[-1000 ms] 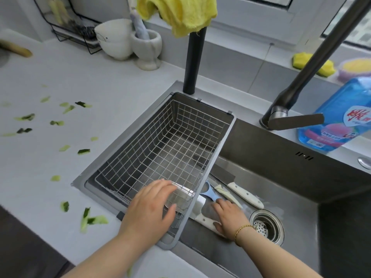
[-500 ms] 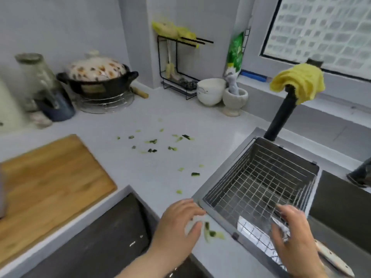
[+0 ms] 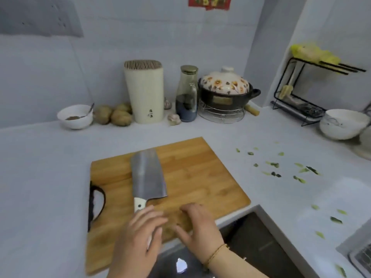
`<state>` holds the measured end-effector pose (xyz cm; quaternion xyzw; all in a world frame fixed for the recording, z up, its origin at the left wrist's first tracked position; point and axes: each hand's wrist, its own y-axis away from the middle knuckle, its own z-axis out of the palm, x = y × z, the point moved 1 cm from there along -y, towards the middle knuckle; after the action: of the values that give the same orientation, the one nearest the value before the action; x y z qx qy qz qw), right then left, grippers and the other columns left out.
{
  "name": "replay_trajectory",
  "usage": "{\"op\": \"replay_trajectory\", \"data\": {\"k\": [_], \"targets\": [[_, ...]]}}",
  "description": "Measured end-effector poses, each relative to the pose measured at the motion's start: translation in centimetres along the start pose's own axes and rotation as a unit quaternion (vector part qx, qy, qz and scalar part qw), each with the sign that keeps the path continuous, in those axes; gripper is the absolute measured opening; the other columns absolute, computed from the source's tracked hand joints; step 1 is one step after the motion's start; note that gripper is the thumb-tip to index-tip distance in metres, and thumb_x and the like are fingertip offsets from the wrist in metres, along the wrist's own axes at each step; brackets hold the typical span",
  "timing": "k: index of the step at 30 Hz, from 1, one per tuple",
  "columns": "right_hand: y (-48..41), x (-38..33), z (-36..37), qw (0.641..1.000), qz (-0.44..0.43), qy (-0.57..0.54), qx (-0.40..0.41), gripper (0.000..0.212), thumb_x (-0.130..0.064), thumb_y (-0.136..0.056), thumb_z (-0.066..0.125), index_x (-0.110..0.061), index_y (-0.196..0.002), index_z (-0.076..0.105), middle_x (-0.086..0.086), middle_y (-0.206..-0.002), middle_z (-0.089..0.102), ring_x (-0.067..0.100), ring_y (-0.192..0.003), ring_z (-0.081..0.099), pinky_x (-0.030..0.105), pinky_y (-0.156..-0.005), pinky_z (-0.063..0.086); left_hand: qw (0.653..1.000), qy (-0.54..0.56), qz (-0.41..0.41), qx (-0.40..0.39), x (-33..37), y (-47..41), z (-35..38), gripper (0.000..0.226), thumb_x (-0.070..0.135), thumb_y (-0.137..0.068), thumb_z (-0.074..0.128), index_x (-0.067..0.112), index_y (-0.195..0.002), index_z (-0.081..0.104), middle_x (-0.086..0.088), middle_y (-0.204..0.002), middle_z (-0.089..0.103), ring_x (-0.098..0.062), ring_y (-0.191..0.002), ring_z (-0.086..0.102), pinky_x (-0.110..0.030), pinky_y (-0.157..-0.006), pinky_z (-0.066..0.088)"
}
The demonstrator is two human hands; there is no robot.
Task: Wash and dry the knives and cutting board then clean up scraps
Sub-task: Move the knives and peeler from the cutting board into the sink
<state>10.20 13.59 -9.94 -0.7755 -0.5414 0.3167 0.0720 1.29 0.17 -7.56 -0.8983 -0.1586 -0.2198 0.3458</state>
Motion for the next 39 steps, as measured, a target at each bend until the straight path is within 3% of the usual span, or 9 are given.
{"op": "replay_trajectory", "data": {"k": [4, 7, 8, 12, 17, 24, 31, 35, 39], "targets": [[-2.5, -5.0, 2.3, 0.994, 0.07, 0.015, -0.079, 0.046, -0.069, -0.069, 0.031, -0.032, -0.092, 0.045, -0.018, -0.075, 0.06, 0.003, -0.069, 0.056, 0.012, -0.062, 0.038, 0.995, -0.083, -0.052, 0.017, -4.7, 1.6, -2.3, 0.045, 0.04, -0.099, 0.018, 0.019, -0.103, 0.058, -0.008, -0.101, 0.07, -0.017, -0.103, 0.049, -0.019, -0.095, 0.032], [-3.9, -7.3, 3.2, 0.975, 0.147, 0.0, -0.167, 0.098, -0.087, -0.05, 0.016, -0.023, -0.118, 0.045, -0.007, -0.116, 0.054, 0.019, -0.11, 0.045, 0.029, -0.091, 0.031, 0.981, -0.136, -0.133, 0.032, -7.0, 2.3, -2.6, 0.047, 0.025, -0.091, 0.027, 0.0, -0.105, 0.065, -0.019, -0.106, 0.067, -0.021, -0.106, 0.049, -0.036, -0.092, 0.044], [-4.2, -7.8, 3.4, 0.964, 0.17, -0.002, -0.205, 0.1, -0.085, -0.049, 0.02, -0.021, -0.123, 0.04, -0.005, -0.122, 0.048, 0.019, -0.116, 0.039, 0.032, -0.095, 0.028, 0.973, -0.169, -0.155, 0.03, -7.1, 2.3, -2.5, 0.048, 0.022, -0.083, 0.031, -0.004, -0.106, 0.065, -0.021, -0.107, 0.067, -0.025, -0.106, 0.055, -0.045, -0.084, 0.047], [-5.7, -8.6, 3.9, 0.946, 0.21, 0.036, -0.243, 0.07, -0.056, -0.076, 0.057, -0.014, -0.128, 0.035, 0.0, -0.128, 0.041, 0.019, -0.121, 0.034, 0.032, -0.1, 0.026, 0.956, -0.246, -0.16, -0.026, -7.1, 2.1, -1.6, 0.052, 0.026, -0.074, 0.034, -0.003, -0.101, 0.068, -0.016, -0.102, 0.07, -0.032, -0.093, 0.068, -0.046, -0.078, 0.052], [-6.2, -8.2, 3.6, 0.926, 0.241, 0.064, -0.282, 0.055, -0.042, -0.082, 0.055, -0.011, -0.124, 0.039, 0.005, -0.127, 0.045, 0.023, -0.122, 0.038, 0.031, -0.099, 0.032, 0.952, -0.251, -0.173, -0.042, -7.6, 2.4, -1.3, 0.052, 0.031, -0.074, 0.036, 0.001, -0.099, 0.07, -0.015, -0.104, 0.069, -0.02, -0.109, 0.042, -0.035, -0.097, 0.021], [-7.0, -6.7, 2.1, 0.913, 0.252, 0.087, -0.308, 0.038, -0.031, -0.087, 0.049, -0.008, -0.117, 0.045, 0.008, -0.122, 0.051, 0.024, -0.114, 0.048, 0.027, -0.084, 0.039, 0.956, -0.218, -0.187, -0.058, -7.6, 2.6, -1.7, 0.051, 0.031, -0.076, 0.035, 0.005, -0.102, 0.07, -0.012, -0.108, 0.069, -0.018, -0.111, 0.039, -0.022, -0.106, 0.006], [-7.9, -6.4, -0.6, 0.91, 0.274, 0.077, -0.3, 0.042, -0.03, -0.085, 0.055, -0.014, -0.122, 0.045, 0.003, -0.118, 0.054, 0.023, -0.106, 0.056, 0.028, -0.081, 0.044, 0.956, -0.255, -0.142, -0.018, -7.7, 2.5, -1.1, 0.049, 0.028, -0.073, 0.034, 0.007, -0.097, 0.072, -0.011, -0.104, 0.07, -0.019, -0.106, 0.048, -0.036, -0.091, 0.027], [-6.8, -5.2, -3.0, 0.925, 0.286, 0.024, -0.248, 0.028, -0.024, -0.083, 0.057, -0.018, -0.107, 0.045, -0.002, -0.095, 0.046, 0.018, -0.084, 0.047, 0.023, -0.069, 0.035, 0.961, -0.238, -0.127, -0.069, -6.1, 1.3, -1.7, 0.048, 0.027, -0.071, 0.033, 0.014, -0.091, 0.074, -0.005, -0.1, 0.072, -0.024, -0.095, 0.068, -0.032, -0.093, 0.031], [-4.1, -2.9, -6.5, 0.932, 0.33, -0.011, -0.152, 0.023, -0.021, -0.078, 0.059, -0.022, -0.09, 0.04, -0.006, -0.083, 0.043, 0.016, -0.078, 0.046, 0.022, -0.066, 0.035, 0.97, -0.19, -0.116, -0.102, -4.1, -0.2, -0.3, 0.05, 0.033, -0.08, 0.031, 0.017, -0.11, 0.067, 0.0, -0.122, 0.061, -0.022, -0.119, 0.054, -0.038, -0.104, 0.027]]}}
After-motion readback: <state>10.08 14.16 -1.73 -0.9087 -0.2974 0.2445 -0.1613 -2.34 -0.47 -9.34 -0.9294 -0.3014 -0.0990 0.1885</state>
